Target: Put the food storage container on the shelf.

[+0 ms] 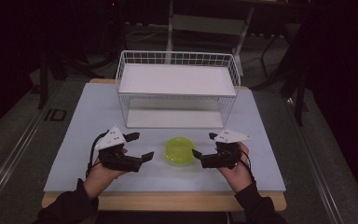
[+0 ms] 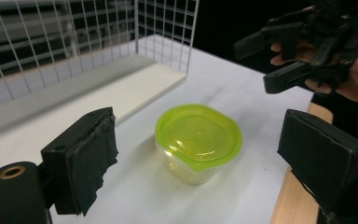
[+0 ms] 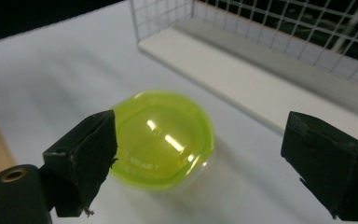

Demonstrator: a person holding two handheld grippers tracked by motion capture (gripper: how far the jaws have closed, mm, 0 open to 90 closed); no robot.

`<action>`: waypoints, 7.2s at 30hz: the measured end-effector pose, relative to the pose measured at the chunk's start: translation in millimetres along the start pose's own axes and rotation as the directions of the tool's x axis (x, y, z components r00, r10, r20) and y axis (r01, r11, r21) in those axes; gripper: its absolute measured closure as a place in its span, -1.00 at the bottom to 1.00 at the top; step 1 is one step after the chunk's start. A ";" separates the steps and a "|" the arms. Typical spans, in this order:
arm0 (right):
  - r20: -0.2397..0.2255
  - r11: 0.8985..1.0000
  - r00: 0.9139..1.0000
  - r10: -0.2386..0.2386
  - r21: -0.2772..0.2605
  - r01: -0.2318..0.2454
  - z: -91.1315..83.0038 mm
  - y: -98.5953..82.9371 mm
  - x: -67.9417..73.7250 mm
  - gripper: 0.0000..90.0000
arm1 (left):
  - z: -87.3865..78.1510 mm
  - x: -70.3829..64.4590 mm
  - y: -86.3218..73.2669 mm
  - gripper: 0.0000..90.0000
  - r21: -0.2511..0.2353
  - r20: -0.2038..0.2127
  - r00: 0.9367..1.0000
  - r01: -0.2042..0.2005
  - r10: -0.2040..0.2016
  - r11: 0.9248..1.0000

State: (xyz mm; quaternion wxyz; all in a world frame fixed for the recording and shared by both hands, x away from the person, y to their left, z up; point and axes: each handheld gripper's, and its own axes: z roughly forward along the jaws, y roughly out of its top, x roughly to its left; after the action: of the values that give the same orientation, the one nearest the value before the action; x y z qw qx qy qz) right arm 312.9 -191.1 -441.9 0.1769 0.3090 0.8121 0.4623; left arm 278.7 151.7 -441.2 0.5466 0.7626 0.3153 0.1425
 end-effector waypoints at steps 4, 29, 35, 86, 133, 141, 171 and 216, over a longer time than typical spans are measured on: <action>-0.010 1.000 0.999 0.030 0.007 -0.030 7.9 -0.6 -3.0 -0.75 | 14.2 2.1 -4.8 -0.67 0.033 0.010 0.999 0.043 -0.044 0.999; -0.041 0.990 0.994 0.099 0.108 -0.094 53.9 -19.6 -11.8 -0.36 | 86.9 14.3 -22.9 -0.24 0.210 -0.016 0.979 0.200 -0.201 0.957; -0.050 0.984 0.991 0.124 0.134 -0.116 55.4 -28.8 -15.4 -0.27 | 91.1 14.4 -28.8 -0.03 0.242 -0.013 0.977 0.208 -0.212 0.948; -0.138 0.963 0.959 0.247 0.146 -0.227 19.1 -40.8 7.7 0.79 | 68.0 -15.2 -42.7 0.80 0.229 0.040 0.963 0.251 -0.267 0.941; -0.111 0.961 0.959 0.260 -0.064 -0.268 -10.2 132.2 -15.2 0.78 | 12.1 25.6 112.6 0.82 -0.063 0.010 0.981 0.192 -0.192 0.979; -0.090 0.952 0.949 0.301 -0.036 -0.305 -3.0 161.7 -32.3 0.78 | 19.7 42.1 138.6 0.82 -0.072 -0.003 0.979 0.204 -0.205 0.976; -0.086 0.844 0.840 0.536 0.085 -0.530 38.0 181.8 -84.7 0.77 | 60.5 85.7 157.3 0.77 -0.051 -0.044 0.951 0.305 -0.307 0.951; -0.008 0.872 0.874 0.487 0.066 -0.485 65.9 200.9 -87.0 0.14 | 79.4 110.9 165.6 0.06 -0.100 -0.160 0.940 0.288 -0.301 0.952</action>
State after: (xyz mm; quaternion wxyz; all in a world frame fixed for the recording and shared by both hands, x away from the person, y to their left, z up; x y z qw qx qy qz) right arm 483.6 -130.0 -302.6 0.0358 0.5028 0.7243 0.4704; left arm 461.5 129.5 -331.1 0.5603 0.6705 0.4666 0.1367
